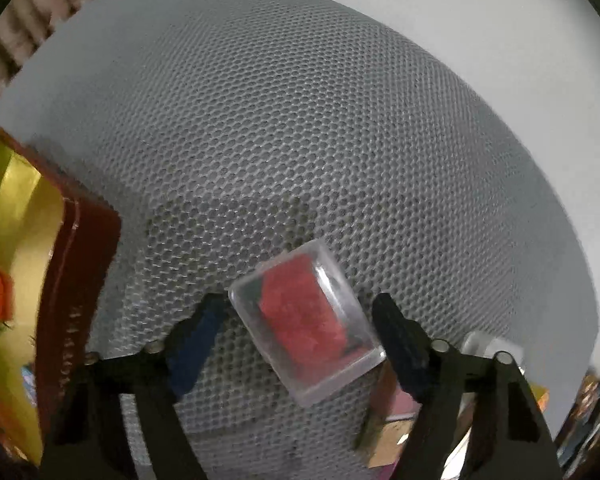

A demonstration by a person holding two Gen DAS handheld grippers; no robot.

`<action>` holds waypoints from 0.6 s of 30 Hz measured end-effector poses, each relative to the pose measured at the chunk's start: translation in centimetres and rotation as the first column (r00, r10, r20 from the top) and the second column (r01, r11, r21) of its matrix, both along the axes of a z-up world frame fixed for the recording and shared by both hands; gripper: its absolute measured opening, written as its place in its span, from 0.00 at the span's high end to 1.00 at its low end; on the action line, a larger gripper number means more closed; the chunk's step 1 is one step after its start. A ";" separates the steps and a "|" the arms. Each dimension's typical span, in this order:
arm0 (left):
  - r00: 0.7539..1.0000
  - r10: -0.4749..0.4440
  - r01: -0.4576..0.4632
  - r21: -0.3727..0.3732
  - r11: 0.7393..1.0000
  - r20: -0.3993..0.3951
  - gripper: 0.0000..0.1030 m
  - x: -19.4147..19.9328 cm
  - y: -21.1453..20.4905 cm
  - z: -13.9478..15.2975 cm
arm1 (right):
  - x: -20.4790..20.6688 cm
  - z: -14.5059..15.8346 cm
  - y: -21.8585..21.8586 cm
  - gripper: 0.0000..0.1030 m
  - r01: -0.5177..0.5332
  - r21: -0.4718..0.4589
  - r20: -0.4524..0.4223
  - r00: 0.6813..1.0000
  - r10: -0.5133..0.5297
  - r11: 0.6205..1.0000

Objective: Organize rigid objects
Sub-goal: 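Grasp the clear box with red contents with the left gripper, then carry the clear box over the gold tin and lower it inside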

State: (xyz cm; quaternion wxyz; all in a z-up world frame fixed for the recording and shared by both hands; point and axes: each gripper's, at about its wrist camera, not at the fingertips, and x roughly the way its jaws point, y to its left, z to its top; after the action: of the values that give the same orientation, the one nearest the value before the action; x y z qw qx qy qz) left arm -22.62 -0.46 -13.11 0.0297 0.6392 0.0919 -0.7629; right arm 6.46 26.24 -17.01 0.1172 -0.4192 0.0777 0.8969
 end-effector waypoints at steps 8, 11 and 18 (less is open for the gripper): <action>0.970 -0.241 0.241 -0.058 0.969 -0.005 0.50 2.2 -1.3 0.0 | 0.0 0.0 -0.3 0.69 0.001 0.000 0.000 1.000 -0.001 1.000; 0.941 -0.338 0.336 -0.073 0.939 -0.016 0.49 3.4 -1.7 -0.1 | 0.0 0.2 -0.5 0.69 0.001 0.006 0.002 1.000 -0.001 1.000; 0.909 -0.413 0.408 -0.097 0.908 -0.049 0.50 4.5 -3.0 -0.2 | -0.9 -1.3 0.3 0.69 0.002 0.013 0.005 1.000 -0.002 1.000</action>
State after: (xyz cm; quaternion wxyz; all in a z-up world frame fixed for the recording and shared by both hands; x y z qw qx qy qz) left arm -18.11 -3.51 -13.35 -0.1076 0.6159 -0.0760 -0.7768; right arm 5.56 26.57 -18.31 0.1209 -0.4207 0.0722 0.8962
